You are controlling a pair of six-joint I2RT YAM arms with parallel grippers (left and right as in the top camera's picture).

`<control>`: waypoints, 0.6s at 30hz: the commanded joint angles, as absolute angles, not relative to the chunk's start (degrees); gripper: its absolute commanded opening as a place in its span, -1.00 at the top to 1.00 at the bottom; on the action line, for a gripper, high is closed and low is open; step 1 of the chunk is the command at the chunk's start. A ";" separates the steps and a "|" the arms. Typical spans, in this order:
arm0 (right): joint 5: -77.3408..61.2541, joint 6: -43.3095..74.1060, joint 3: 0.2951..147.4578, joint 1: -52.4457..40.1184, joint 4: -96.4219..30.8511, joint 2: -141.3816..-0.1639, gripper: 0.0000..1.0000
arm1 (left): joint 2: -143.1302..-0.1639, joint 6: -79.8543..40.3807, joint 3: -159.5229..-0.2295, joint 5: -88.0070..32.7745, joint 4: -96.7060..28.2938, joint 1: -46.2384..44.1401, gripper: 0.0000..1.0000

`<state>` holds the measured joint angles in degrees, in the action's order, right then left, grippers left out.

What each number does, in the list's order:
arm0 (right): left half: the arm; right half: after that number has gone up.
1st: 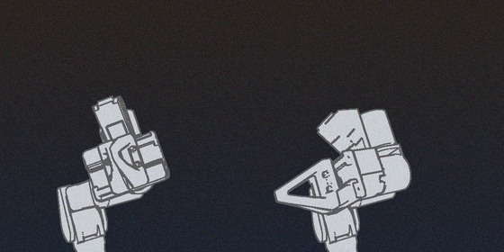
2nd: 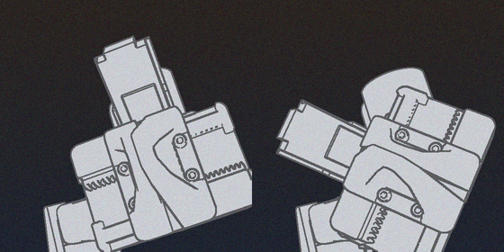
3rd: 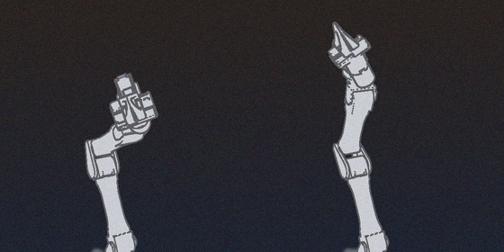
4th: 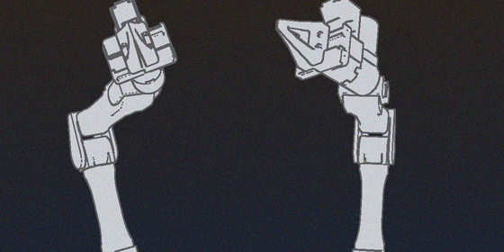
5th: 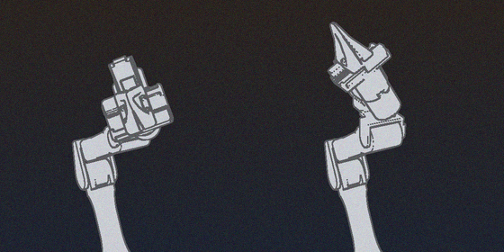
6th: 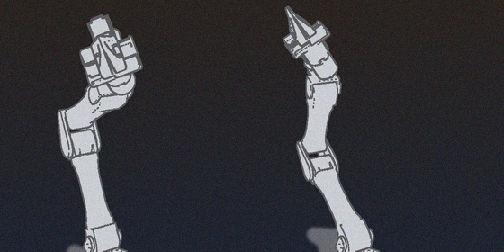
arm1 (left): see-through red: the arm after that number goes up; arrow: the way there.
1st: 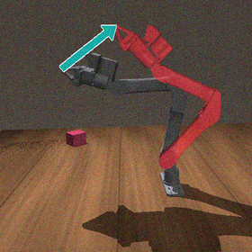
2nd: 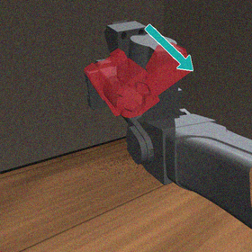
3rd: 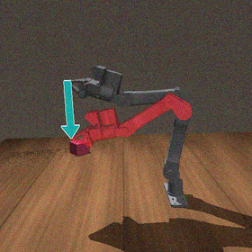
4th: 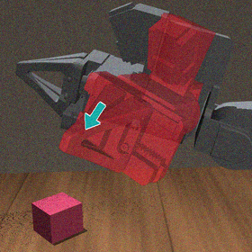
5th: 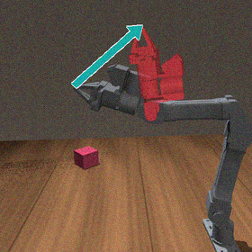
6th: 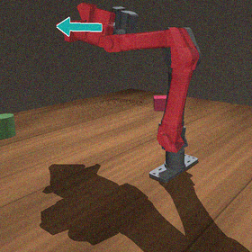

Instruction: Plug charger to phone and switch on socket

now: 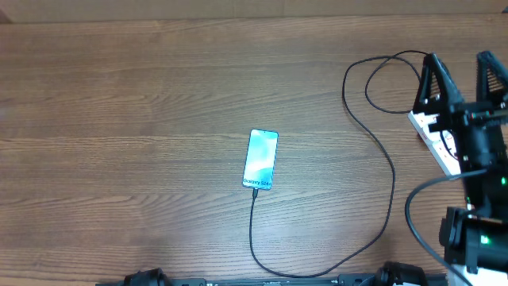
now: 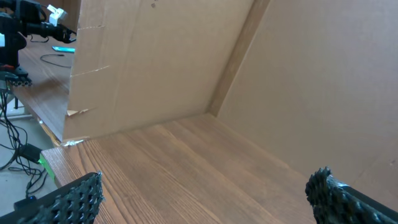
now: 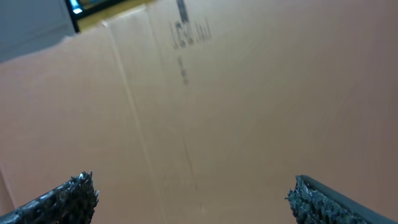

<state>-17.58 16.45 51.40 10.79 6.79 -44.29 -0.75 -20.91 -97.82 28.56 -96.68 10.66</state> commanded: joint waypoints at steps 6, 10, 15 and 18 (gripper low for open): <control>-17.45 14.48 52.25 10.44 0.36 -39.05 -0.99 | -0.27 -26.02 -97.71 26.28 -95.24 10.90 -0.99; -17.52 14.52 52.23 9.76 -1.83 -33.74 -1.00 | -0.27 -28.91 -96.51 26.48 -94.89 10.85 -0.99; -17.52 14.52 52.25 5.82 -2.81 -27.68 -1.00 | -0.27 -36.47 -89.38 26.98 -87.79 10.85 -0.99; -17.47 14.48 52.97 3.38 -3.70 -25.39 -1.00 | -0.27 -36.84 -82.70 26.94 -80.36 10.85 -0.99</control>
